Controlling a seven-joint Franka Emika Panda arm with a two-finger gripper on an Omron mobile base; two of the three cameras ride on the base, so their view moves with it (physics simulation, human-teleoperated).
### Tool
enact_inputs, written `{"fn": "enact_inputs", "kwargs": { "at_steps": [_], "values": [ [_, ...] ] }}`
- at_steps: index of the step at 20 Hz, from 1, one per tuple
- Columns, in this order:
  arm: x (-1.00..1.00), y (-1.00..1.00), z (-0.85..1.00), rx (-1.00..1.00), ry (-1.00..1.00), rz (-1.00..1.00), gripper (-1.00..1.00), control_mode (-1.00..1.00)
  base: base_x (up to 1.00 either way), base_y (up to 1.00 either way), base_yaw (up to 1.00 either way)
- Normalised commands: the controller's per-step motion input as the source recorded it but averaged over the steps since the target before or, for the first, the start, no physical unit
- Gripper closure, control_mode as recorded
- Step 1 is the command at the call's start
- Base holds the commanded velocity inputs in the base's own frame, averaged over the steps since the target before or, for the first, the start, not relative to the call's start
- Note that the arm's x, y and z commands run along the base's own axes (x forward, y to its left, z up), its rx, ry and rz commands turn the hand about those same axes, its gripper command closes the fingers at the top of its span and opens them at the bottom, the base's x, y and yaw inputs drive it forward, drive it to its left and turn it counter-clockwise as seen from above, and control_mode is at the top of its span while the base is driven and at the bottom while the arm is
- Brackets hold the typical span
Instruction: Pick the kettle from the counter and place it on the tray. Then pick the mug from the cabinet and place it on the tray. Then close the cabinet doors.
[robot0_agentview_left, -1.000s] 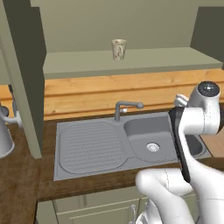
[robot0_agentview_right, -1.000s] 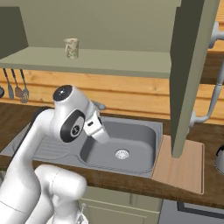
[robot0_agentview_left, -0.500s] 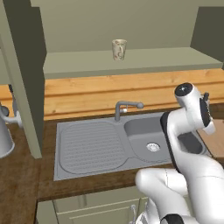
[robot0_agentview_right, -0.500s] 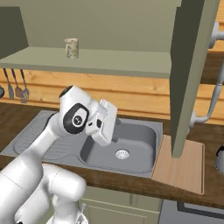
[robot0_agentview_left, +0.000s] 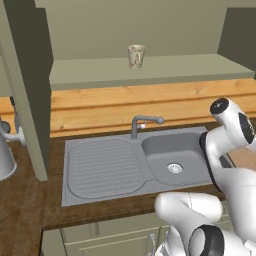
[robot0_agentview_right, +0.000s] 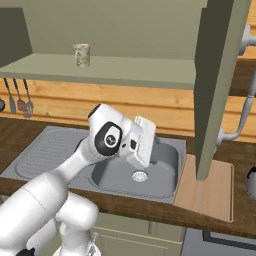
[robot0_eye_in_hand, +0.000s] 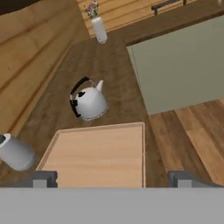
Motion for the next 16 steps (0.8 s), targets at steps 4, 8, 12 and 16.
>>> {"fn": "enact_inputs", "kwargs": {
  "at_steps": [4, 8, 12, 16],
  "values": [
    [0.00, -0.59, -0.01, -0.25, -0.03, -0.05, -1.00, -1.00, 0.00, 0.00, 0.00],
    [0.00, -0.64, 0.00, -0.14, 0.00, -0.03, -1.00, -1.00, 0.00, 0.00, 0.00],
    [0.01, -0.61, 0.00, -0.07, 0.00, -0.07, -1.00, -1.00, 0.00, 0.00, 0.00],
    [0.16, -0.50, 0.00, 0.00, 0.00, -0.08, -1.00, -1.00, 0.00, 0.00, 0.00]
  ]
}}
